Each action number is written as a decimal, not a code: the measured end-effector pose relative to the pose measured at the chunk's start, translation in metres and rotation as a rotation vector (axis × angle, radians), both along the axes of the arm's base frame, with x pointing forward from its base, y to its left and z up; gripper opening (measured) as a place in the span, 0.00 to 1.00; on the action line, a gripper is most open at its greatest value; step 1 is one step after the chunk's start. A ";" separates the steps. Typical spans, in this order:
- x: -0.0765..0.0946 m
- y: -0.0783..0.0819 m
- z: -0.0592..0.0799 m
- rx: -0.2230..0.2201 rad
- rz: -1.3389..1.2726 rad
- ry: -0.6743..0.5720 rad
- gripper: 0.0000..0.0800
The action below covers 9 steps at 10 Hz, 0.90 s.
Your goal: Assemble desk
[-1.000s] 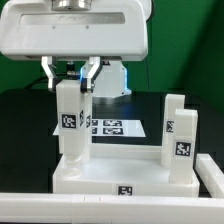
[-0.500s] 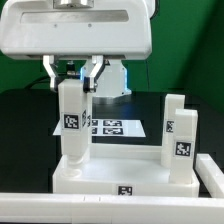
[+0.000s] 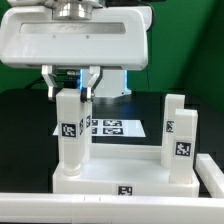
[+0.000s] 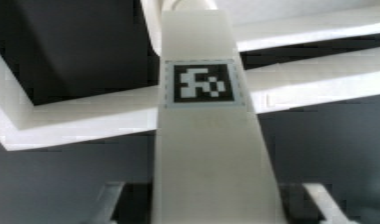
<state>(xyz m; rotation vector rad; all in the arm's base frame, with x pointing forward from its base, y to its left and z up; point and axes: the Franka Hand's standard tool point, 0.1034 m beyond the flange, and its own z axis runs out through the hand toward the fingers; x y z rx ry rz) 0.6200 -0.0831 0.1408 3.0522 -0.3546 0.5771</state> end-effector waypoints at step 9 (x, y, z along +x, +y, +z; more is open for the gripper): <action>0.000 -0.001 -0.011 -0.022 0.001 -0.013 0.36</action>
Offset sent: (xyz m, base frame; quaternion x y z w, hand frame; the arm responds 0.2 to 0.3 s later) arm -0.0016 0.0007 -0.0070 -0.0037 0.0114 0.0008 0.9999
